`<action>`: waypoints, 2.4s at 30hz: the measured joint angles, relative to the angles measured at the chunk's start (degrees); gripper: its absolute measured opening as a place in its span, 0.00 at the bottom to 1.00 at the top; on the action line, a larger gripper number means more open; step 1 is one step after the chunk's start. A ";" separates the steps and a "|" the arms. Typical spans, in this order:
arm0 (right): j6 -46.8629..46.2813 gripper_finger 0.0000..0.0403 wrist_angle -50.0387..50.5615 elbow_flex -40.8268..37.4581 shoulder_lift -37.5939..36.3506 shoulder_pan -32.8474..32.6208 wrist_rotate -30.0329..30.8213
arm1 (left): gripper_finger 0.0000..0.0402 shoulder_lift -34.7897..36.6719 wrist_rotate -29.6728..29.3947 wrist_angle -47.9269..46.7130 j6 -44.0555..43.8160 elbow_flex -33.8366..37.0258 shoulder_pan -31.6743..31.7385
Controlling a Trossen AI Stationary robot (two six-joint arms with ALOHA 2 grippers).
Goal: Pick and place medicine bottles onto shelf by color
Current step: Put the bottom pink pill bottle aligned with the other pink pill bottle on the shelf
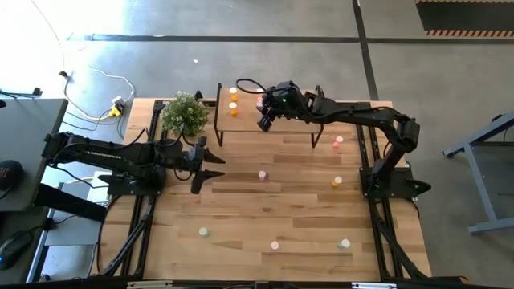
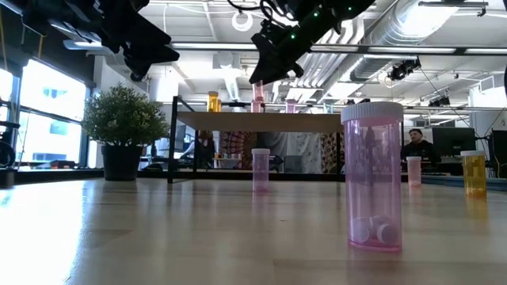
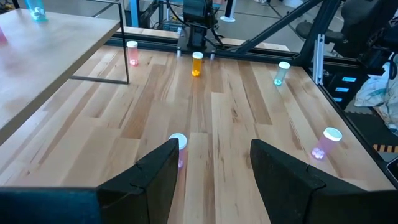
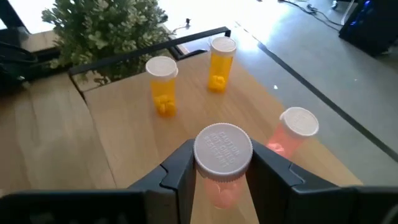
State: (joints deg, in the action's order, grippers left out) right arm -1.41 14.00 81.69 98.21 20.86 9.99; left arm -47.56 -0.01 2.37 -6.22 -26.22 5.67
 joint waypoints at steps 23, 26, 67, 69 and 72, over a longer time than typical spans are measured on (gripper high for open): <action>2.90 0.28 2.19 -0.11 -0.39 -4.36 3.08 | 0.47 0.00 0.00 0.00 -0.14 0.00 0.00; 2.02 0.28 -1.11 -0.11 -0.39 -3.78 1.78 | 0.47 0.00 0.00 0.01 -0.04 0.00 0.00; -7.37 0.28 -17.38 -10.80 -0.48 -3.12 11.09 | 0.47 0.00 -0.18 -1.03 0.87 0.00 -0.02; -7.37 0.28 -17.21 -10.80 -0.46 -2.73 10.76 | 0.47 0.01 -0.19 -1.03 0.87 0.00 -0.02; -7.38 0.28 -16.96 -10.75 0.00 -2.15 9.91 | 0.47 -0.01 -0.18 -1.03 0.87 0.00 -0.02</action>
State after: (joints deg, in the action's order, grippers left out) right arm -8.79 -2.96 70.94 98.22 18.71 19.90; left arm -47.57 -0.19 1.34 -5.34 -26.22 5.65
